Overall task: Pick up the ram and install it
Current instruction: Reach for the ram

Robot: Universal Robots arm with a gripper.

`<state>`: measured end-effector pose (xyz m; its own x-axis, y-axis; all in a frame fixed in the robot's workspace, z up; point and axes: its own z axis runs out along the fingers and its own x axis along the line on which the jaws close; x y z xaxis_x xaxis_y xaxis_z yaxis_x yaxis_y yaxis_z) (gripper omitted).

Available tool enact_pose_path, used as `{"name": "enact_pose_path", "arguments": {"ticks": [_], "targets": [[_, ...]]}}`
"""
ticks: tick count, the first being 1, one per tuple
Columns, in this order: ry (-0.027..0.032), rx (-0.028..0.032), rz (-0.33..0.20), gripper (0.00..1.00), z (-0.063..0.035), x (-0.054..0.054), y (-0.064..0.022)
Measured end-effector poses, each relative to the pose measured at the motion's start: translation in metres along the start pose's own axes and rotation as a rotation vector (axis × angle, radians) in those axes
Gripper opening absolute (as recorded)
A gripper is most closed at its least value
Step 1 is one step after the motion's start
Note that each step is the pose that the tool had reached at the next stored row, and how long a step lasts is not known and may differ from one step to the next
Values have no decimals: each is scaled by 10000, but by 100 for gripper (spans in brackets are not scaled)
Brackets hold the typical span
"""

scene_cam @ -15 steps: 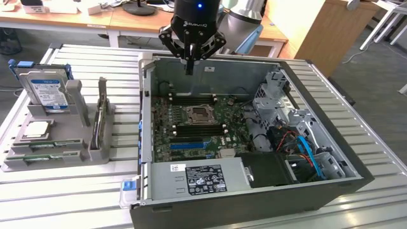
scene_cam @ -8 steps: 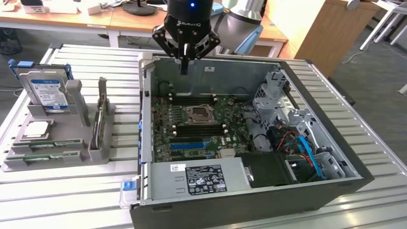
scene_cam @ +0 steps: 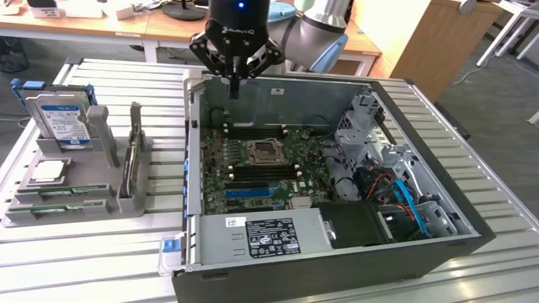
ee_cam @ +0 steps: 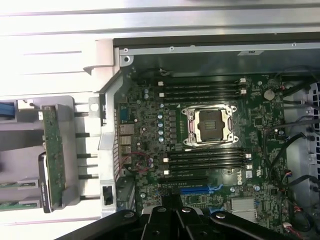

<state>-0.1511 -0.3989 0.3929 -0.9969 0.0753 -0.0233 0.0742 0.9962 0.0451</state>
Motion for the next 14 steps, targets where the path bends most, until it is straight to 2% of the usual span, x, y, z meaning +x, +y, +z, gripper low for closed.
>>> {"name": "enact_pose_path", "arguments": {"ticks": [14], "targets": [[0, 0, 1, 11, -4, 291, -22]]}}
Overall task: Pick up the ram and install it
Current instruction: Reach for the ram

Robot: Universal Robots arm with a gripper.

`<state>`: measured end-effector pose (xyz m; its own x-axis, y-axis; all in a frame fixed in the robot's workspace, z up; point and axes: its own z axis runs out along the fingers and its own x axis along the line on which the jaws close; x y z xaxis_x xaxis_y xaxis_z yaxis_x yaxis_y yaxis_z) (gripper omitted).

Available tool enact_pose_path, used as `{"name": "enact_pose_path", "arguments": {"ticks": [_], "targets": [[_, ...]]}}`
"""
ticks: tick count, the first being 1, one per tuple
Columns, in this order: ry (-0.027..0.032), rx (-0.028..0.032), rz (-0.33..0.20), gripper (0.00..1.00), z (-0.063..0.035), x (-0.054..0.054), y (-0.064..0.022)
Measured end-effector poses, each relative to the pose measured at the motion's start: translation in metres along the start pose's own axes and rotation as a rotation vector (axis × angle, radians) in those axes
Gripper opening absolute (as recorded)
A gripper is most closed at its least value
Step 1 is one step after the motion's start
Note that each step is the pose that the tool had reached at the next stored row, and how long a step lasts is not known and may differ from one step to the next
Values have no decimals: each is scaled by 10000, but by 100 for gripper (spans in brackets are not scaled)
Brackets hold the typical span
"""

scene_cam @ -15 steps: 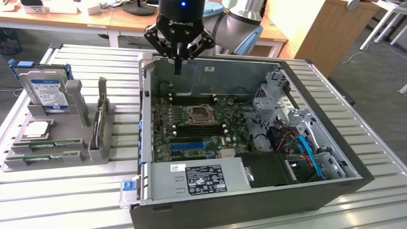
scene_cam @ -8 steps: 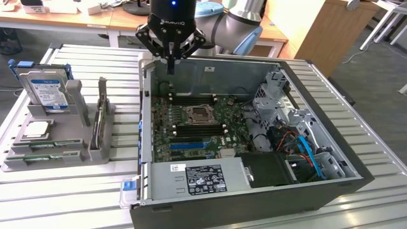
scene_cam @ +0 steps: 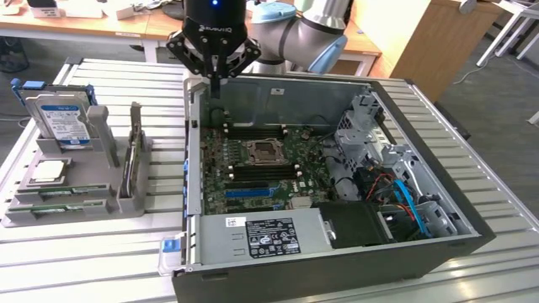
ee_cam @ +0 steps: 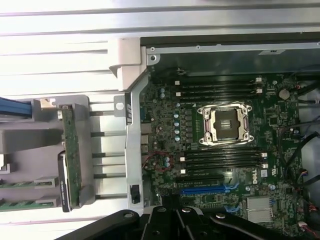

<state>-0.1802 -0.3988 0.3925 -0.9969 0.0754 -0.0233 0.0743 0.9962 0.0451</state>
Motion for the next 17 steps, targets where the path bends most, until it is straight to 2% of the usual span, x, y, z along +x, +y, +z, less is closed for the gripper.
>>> {"name": "enact_pose_path", "arguments": {"ticks": [17], "targets": [[-1, -1, 0, 11, -6, 376, -28]]}}
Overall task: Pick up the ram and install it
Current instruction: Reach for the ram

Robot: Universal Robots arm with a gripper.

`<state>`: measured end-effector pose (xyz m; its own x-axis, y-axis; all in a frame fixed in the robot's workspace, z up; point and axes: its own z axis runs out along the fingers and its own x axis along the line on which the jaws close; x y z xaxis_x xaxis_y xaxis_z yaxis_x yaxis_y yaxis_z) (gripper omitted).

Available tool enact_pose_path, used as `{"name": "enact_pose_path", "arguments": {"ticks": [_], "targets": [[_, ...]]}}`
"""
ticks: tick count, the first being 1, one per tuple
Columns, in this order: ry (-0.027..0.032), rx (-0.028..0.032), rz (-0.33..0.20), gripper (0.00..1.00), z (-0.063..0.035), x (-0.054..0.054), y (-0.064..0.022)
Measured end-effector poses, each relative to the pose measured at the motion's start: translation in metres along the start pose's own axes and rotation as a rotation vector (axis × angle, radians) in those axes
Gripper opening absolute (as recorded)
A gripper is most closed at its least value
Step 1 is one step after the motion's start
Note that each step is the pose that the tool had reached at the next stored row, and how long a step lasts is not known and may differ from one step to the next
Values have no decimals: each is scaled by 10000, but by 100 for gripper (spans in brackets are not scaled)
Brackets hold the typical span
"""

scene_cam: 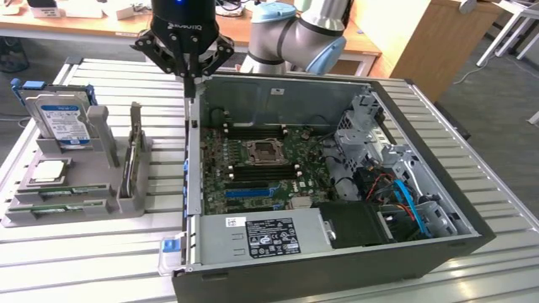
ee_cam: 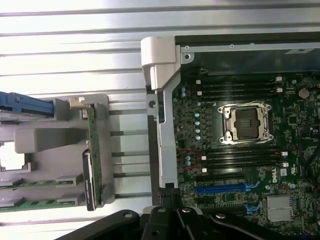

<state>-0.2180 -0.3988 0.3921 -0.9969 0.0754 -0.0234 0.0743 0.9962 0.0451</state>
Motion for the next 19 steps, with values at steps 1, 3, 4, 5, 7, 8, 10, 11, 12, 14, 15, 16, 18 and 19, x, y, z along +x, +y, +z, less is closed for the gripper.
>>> {"name": "enact_pose_path", "arguments": {"ticks": [1, 3, 4, 5, 7, 8, 10, 11, 12, 14, 15, 16, 18, 19], "targets": [[1, 1, -1, 11, -1, 23, -2], [1, 1, -2, 11, -2, 68, -5], [1, 1, -2, 11, -2, 91, -7], [1, 1, -2, 11, -2, 112, -8], [1, 1, -1, 11, -2, 154, -11], [1, 0, 0, 11, -3, 173, -12], [0, 0, 0, 11, -3, 211, -13], [1, 0, -1, 11, -3, 228, -14], [1, 0, -1, 11, -3, 246, -15], [1, 1, -1, 11, -4, 284, -17], [1, 1, -2, 11, -4, 303, -17], [2, 1, -2, 11, -5, 322, -18], [1, 1, 0, 11, -5, 362, -19], [1, 1, 0, 11, -5, 380, -20]]}}
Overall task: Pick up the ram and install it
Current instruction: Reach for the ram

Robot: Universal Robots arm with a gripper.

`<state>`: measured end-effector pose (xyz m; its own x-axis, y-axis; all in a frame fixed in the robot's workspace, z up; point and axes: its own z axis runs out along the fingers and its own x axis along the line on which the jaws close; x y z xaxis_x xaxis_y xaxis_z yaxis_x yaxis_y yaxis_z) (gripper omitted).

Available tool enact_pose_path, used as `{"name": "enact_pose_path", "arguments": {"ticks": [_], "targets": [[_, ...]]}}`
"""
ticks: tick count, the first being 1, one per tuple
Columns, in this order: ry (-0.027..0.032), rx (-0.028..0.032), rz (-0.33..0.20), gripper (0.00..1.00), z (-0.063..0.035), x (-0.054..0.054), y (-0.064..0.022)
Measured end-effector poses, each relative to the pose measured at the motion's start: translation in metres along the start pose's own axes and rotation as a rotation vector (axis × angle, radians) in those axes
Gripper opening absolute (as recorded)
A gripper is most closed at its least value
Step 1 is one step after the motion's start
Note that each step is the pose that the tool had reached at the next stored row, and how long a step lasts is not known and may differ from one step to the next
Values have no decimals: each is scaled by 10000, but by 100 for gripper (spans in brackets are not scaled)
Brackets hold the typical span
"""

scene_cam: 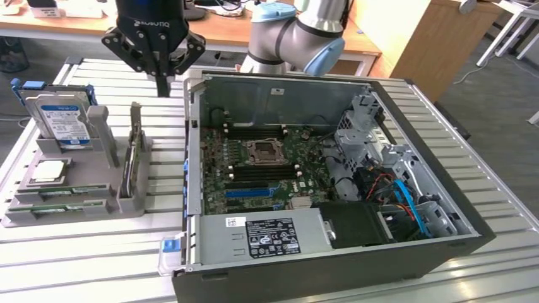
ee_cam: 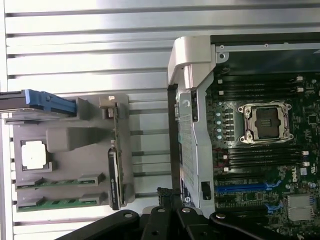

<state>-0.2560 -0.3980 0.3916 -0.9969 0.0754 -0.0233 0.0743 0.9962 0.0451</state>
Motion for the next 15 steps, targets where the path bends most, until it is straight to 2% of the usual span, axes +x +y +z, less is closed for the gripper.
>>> {"name": "enact_pose_path", "arguments": {"ticks": [15], "targets": [[0, 0, -1, 11, -1, 262, -8]]}}
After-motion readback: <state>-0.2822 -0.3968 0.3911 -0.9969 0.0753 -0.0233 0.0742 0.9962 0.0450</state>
